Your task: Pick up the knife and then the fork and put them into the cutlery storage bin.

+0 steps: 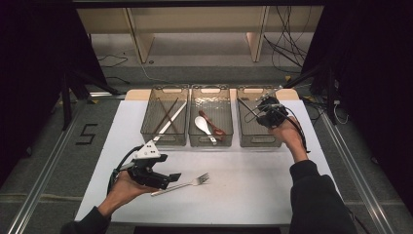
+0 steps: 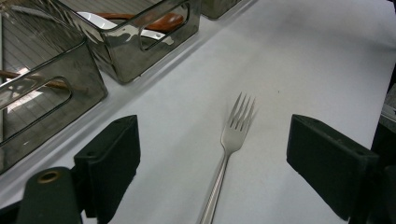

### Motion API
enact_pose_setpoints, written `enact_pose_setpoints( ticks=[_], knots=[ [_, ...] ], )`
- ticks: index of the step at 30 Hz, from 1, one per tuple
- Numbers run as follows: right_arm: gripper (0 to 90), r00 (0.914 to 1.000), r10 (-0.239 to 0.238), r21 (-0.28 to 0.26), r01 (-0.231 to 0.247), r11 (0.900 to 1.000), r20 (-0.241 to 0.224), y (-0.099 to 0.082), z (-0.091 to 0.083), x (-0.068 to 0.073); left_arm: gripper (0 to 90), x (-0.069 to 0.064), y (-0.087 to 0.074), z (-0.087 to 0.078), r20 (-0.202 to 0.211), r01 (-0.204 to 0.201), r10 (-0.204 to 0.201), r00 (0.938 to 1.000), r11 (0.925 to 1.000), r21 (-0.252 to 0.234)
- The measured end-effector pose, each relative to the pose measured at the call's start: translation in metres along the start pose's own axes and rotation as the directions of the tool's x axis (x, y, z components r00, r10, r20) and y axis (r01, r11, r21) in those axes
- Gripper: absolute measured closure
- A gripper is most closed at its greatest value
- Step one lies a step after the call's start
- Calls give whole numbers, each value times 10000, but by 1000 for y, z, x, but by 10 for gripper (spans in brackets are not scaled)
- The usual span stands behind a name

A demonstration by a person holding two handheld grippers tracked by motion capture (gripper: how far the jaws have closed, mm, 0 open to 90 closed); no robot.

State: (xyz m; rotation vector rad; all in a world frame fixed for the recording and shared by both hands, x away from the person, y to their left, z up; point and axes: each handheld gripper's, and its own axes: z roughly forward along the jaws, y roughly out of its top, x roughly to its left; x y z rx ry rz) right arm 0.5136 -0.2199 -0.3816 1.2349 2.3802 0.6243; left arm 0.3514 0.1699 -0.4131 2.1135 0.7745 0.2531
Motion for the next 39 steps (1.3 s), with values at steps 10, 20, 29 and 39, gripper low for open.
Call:
enact_pose_setpoints(
  ticks=[10, 20, 29, 39],
  knots=[
    [891, 9986, 470, 234, -476, 9986, 251, 10, 11, -8, 165, 0, 0, 1, 55, -10, 9, 10000, 9999, 137],
    [889, 9972, 575, 567, -601, 9966, 469, 13, 24, -10, 164, 0, -1, 2, 93, -106, 104, 9999, 9997, 219],
    [740, 9933, 905, 395, -935, 9948, 725, 16, 35, -9, 164, 0, 0, 2, 105, -104, 102, 9999, 9997, 200],
    [559, 9920, 1174, -93, -1171, 9931, 456, 18, 14, -12, 164, 0, -1, 2, 113, -142, 138, 9998, 9993, 344]
  ],
)
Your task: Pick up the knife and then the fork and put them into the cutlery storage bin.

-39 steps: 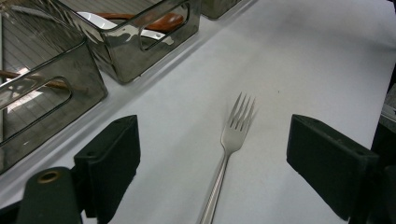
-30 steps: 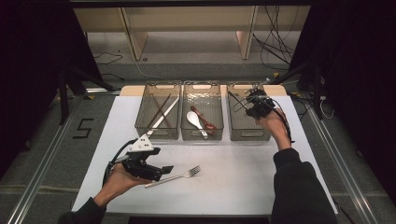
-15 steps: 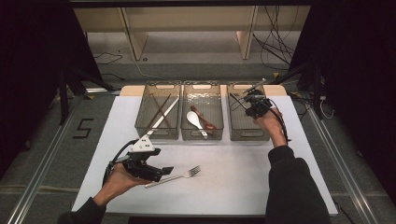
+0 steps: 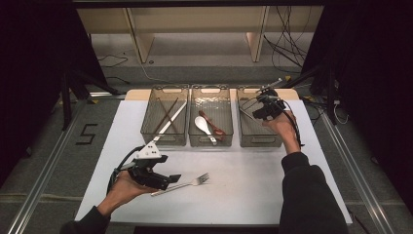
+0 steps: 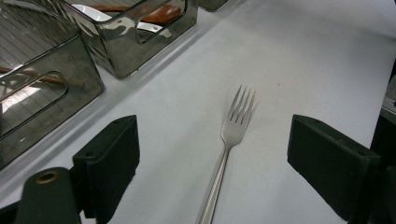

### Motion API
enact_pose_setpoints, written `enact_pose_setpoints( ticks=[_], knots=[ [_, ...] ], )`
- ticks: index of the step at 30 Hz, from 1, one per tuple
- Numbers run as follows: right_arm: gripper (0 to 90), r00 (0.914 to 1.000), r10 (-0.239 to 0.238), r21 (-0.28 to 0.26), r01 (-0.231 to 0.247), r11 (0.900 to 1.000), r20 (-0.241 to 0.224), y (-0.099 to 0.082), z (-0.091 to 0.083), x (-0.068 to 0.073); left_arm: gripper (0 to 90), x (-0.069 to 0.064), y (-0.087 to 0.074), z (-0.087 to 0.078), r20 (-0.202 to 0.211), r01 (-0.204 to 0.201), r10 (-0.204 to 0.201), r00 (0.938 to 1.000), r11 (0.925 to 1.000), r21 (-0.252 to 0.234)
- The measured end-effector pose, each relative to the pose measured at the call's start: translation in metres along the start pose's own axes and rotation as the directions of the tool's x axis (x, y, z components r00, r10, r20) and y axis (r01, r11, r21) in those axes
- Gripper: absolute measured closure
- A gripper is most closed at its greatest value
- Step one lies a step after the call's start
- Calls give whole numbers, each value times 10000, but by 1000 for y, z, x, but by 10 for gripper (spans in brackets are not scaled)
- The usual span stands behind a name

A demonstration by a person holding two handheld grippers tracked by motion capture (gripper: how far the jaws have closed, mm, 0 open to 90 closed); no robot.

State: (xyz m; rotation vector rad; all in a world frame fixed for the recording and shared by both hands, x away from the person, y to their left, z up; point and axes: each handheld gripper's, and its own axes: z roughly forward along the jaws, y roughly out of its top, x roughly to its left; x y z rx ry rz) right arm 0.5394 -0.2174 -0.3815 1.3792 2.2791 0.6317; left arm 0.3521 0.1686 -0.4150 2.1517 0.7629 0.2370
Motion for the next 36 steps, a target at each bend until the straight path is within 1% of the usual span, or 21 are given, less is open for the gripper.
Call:
enact_pose_setpoints(
  ticks=[1, 3, 5, 8, 9, 13, 16, 20, 23, 26, 28, 30, 31, 32, 34, 36],
  knots=[
    [544, 10000, -10, 3, 10, 10000, -31, -1, -2, 1, 163, 0, 0, 0, -11, 5, -5, 10000, 10000, 3],
    [523, 9999, -70, -160, 68, 9998, -124, -3, -6, 3, 163, 1, 0, 1, -13, 25, -25, 10000, 10000, 23],
    [499, 9994, -48, -340, 36, 9994, -357, -5, -12, 4, 163, 1, -1, 1, -38, 63, -63, 10000, 10000, 34],
    [489, 9983, -76, -486, 48, 9988, -584, -9, -21, 5, 163, 1, -1, 0, -51, 47, -47, 10000, 10000, 62],
    [481, 9983, -94, -553, 62, 9984, -571, -10, -24, 6, 163, 2, 0, 0, -69, 52, -52, 10000, 10000, 40],
    [450, 9968, -39, -919, -35, 9958, -804, -16, -39, 7, 163, 2, 0, 0, -61, 64, -63, 10000, 9999, 84],
    [416, 9940, -44, -1191, -86, 9928, -1091, -21, -49, 9, 163, 3, 0, 0, -65, 101, -100, 9999, 9999, 104],
    [383, 9895, -208, -1364, 10, 9906, -1433, -30, -58, 18, 163, 4, -1, 1, -69, 125, -123, 9999, 9996, 245],
    [367, 9847, -391, -1529, 129, 9882, -1700, -39, -64, 26, 163, 4, -1, 3, -50, 136, -135, 9999, 9993, 334],
    [351, 9798, -655, -1557, 360, 9871, -1887, -48, -70, 36, 163, 5, -2, 4, -14, 140, -139, 9999, 9979, 630],
    [347, 9761, -765, -1710, 414, 9844, -2036, -55, -74, 41, 164, 4, -2, 6, -79, 2, 5, 10000, 9965, 841],
    [341, 9715, -827, -1781, 430, 9831, -2220, -62, -77, 46, 165, 4, -3, 8, -29, 5, -2, 10000, 9945, 1051],
    [340, 9702, -876, -1823, 462, 9822, -2258, -66, -78, 48, 167, 3, -3, 9, -26, -45, 48, 10000, 9926, 1214],
    [338, 9675, -935, -1853, 499, 9814, -2348, -70, -78, 50, 171, 3, -4, 10, -62, -195, 206, 9998, 9895, 1433],
    [336, 9628, -1053, -1858, 592, 9808, -2489, -78, -78, 54, 180, 2, -5, 13, -156, -362, 397, 9991, 9832, 1791],
    [335, 9596, -1146, -1832, 680, 9807, -2569, -84, -77, 58, 190, 2, -6, 15, -100, -345, 372, 9993, 9789, 2015]
  ],
)
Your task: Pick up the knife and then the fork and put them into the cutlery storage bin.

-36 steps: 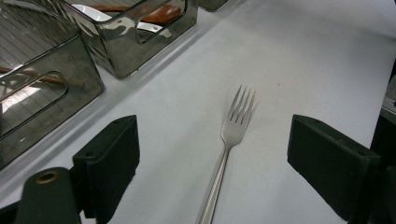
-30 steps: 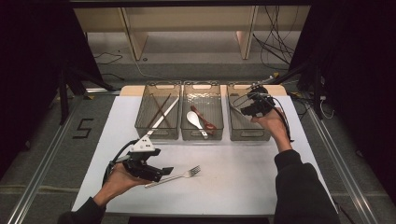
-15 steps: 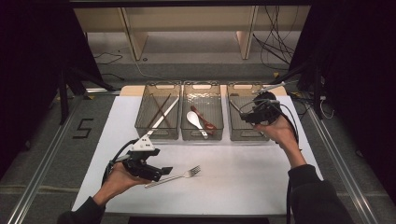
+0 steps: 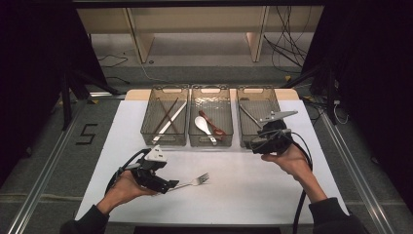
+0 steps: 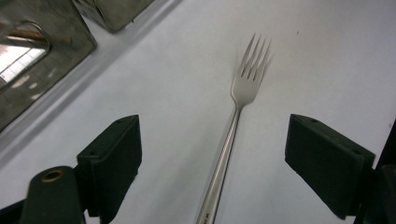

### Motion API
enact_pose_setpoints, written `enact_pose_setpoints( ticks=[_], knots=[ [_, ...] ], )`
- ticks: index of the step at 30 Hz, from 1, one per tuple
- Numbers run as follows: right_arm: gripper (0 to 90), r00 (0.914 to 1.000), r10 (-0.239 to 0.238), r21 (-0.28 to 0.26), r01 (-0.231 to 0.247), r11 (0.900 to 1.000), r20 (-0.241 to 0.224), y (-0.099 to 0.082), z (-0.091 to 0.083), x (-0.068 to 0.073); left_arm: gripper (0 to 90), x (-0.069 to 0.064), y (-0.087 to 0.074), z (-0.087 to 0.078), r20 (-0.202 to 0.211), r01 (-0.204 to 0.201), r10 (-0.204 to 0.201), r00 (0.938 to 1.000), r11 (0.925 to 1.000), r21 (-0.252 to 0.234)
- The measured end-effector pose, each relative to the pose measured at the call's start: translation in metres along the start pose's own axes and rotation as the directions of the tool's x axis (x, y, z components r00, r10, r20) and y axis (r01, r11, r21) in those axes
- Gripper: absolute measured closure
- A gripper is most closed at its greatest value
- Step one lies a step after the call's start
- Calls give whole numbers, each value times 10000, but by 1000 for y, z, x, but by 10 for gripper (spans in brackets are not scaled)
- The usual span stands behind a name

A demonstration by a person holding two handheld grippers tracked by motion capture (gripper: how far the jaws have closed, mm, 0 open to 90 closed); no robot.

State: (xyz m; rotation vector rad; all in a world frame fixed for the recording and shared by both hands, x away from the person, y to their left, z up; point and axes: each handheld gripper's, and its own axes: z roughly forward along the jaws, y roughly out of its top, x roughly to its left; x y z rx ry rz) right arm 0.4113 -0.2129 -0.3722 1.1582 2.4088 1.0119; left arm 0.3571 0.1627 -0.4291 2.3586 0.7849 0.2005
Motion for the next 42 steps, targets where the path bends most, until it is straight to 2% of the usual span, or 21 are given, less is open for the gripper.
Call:
enact_pose_setpoints(
  ticks=[5, 6, 8, 12, 16, 22, 29, 31, 37, 39, 40, 42],
  knots=[
    [334, 9998, -101, -15, 100, 9999, -162, -13, 0, 9, 223, -1, -1, 6, -62, -183, 187, 9998, 9978, 640],
    [333, 9997, -89, -11, 89, 10000, -214, -14, -1, 11, 231, -2, -1, 8, -88, -104, 111, 9999, 9975, 699],
    [331, 9996, -108, 3, 108, 9999, -267, -18, -1, 14, 251, -2, -1, 9, -84, -227, 237, 9997, 9946, 1012],
    [328, 9986, -219, -52, 217, 9998, -471, -24, -3, 21, 288, -4, -2, 15, -57, -209, 218, 9997, 9907, 1344],
    [317, 9978, -259, -57, 256, 9997, -613, -30, -4, 28, 305, -4, -1, 19, -10, -467, 476, 9989, 9834, 1754],
    [313, 9965, -409, 32, 413, 9991, -732, -36, -4, 37, 377, -4, -2, 25, 136, -463, 445, 9989, 9774, 2064],
    [313, 9946, -538, 235, 561, 9981, -893, -38, -2, 42, 458, -3, 2, 32, 406, -503, 412, 9983, 9646, 2590],
    [312, 9945, -564, 252, 588, 9980, -885, -38, -1, 43, 478, -5, 3, 35, 399, -518, 427, 9983, 9627, 2656],
    [313, 9942, -550, 290, 579, 9979, -921, -38, -1, 43, 538, -8, 5, 40, 356, -838, 766, 9964, 9510, 2975],
    [313, 9941, -565, 286, 594, 9978, -929, -38, -1, 43, 565, -8, 6, 41, 402, -865, 779, 9962, 9467, 3102],
    [313, 9937, -584, 278, 614, 9977, -954, -38, -1, 44, 580, -8, 5, 42, 388, -778, 691, 9969, 9476, 3098],
    [313, 9936, -596, 294, 627, 9976, -959, -38, 0, 44, 604, -8, 5, 43, 349, -788, 713, 9968, 9423, 3252]
  ],
)
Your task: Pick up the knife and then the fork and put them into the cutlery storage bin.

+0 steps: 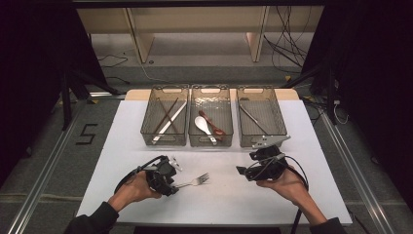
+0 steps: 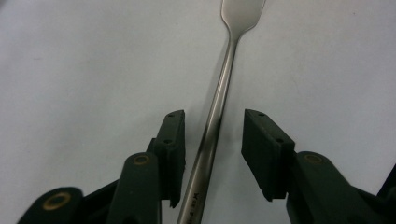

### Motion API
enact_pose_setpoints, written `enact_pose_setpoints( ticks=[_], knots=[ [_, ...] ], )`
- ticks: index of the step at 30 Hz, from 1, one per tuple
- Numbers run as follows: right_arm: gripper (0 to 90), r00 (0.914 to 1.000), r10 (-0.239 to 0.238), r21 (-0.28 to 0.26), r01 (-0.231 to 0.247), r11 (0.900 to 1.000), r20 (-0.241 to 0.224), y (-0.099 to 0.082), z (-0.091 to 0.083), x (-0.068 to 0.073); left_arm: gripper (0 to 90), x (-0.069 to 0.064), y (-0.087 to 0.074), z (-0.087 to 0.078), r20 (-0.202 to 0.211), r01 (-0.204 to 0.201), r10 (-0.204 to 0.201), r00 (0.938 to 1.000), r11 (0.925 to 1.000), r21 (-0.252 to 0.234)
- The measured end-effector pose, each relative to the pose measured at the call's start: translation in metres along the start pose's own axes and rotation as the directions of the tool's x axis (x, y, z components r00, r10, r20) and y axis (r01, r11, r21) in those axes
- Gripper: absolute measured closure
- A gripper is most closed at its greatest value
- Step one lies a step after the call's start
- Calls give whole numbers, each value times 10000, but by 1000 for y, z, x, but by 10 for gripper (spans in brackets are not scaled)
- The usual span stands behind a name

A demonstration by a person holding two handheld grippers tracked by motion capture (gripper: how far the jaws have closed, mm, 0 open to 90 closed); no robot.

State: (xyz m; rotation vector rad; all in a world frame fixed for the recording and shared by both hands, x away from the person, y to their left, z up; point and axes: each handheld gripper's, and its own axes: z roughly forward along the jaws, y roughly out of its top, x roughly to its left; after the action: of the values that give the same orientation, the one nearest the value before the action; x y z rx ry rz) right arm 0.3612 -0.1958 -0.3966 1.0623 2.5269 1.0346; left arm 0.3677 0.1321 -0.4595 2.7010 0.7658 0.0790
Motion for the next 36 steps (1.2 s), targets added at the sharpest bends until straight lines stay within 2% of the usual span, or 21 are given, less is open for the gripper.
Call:
enact_pose_setpoints(
  ticks=[4, 14, 21, 22, 25, 29, 36],
  knots=[
    [314, 10000, -25, 26, 25, 10000, -47, 0, 1, 1, 637, 0, 1, 2, 88, 88, -89, 9999, 9999, 87],
    [322, 9999, -78, 33, 78, 10000, -97, 1, 1, 3, 708, 0, 4, 5, -46, -207, 209, 9998, 9988, 436],
    [325, 9999, -67, 64, 68, 10000, -84, 1, 1, 2, 774, -6, 8, 6, -175, -890, 903, 9958, 9938, 663],
    [326, 9999, -68, 70, 69, 10000, -83, 2, 2, 2, 778, -6, 8, 6, -175, -881, 894, 9958, 9942, 623],
    [326, 9999, -82, 78, 82, 9999, -89, 2, 2, 3, 790, -6, 9, 6, -150, -1221, 1235, 9922, 9897, 754],
    [327, 9999, -103, 128, 105, 9999, -122, 2, 3, 3, 814, -7, 9, 5, -158, -1331, 1347, 9908, 9882, 759],
    [330, 9999, -98, 100, 99, 9999, -127, 2, 2, 3, 820, -8, 10, 3, -41, -1298, 1302, 9915, 9903, 505]
  ],
)
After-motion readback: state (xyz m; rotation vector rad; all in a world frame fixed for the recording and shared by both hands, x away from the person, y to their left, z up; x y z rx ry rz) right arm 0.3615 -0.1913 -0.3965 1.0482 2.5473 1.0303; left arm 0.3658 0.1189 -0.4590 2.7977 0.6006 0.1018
